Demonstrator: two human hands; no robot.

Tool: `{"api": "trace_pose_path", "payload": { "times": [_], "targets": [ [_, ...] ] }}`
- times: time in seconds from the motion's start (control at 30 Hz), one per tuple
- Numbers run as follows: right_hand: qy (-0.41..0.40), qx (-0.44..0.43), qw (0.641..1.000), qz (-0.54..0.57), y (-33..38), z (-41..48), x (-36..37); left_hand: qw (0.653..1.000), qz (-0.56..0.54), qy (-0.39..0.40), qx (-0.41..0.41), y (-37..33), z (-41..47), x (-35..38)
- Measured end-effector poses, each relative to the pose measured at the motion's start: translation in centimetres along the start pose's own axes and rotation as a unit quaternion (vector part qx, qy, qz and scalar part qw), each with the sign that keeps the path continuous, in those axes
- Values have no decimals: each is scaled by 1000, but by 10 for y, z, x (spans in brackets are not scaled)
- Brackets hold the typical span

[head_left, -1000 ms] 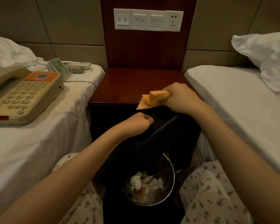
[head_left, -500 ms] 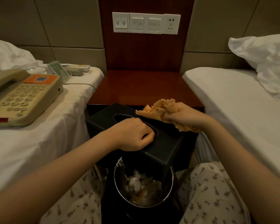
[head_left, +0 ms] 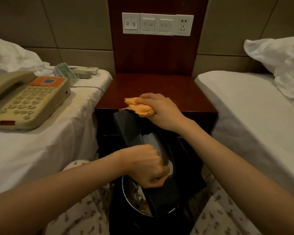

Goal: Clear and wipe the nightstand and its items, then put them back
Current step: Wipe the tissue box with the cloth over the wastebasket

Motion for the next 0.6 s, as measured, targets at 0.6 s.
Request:
{"api": "trace_pose_path", "payload": {
  "times": [0.6],
  "targets": [
    [219,127,956,150,30,50,25,996,-68,29,51,0,-30,24]
  ]
}}
Point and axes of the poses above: each hand's wrist, its own z-axis towards the middle knuckle, its own x-axis out of the palm, y = z × x, the point moved 2 cm from there along z, towards the middle knuckle, and after that the axes turned 14 degrees about -y, right-handed, at the moved point
